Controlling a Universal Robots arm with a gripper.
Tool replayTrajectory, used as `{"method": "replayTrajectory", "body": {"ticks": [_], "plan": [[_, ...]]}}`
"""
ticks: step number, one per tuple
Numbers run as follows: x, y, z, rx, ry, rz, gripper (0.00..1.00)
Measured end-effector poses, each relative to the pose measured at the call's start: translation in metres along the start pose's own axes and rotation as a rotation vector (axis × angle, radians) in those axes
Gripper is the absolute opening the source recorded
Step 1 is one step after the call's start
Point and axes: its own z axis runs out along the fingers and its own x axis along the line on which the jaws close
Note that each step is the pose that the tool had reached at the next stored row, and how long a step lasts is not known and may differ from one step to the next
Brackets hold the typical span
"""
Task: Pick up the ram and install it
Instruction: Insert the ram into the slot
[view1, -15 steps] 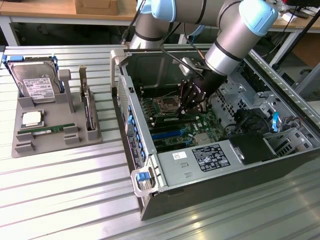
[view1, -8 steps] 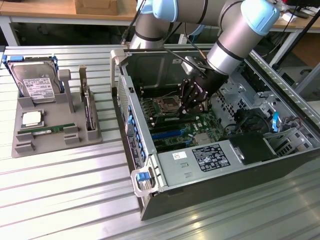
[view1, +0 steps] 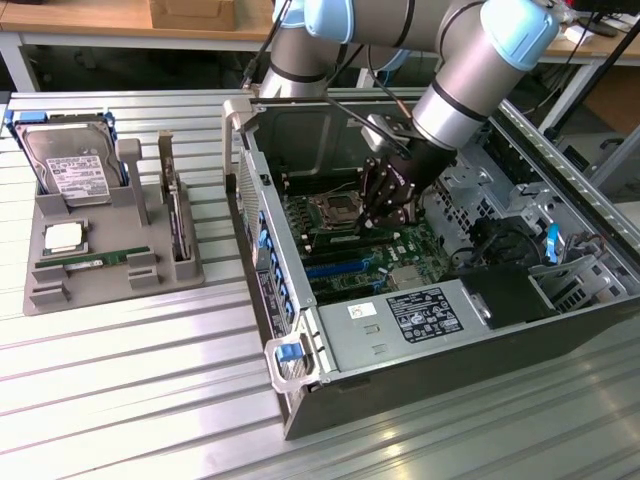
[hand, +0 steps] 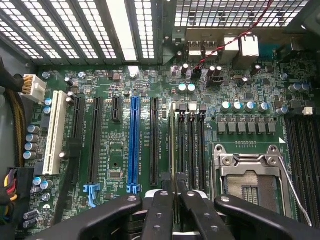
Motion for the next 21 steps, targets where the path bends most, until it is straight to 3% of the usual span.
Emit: {"method": "replayTrajectory", "body": {"ticks": [9, 15, 21], "plan": [[-0.0008, 0.0005, -0.0015, 0.0, -0.0001, 0.0, 0.12], [-0.0009, 0.0006, -0.0017, 0.0, -0.0069, -0.002, 0.12], [-0.0001, 0.0001, -0.0001, -0.0001, -0.0078, -0.002, 0.12]]}}
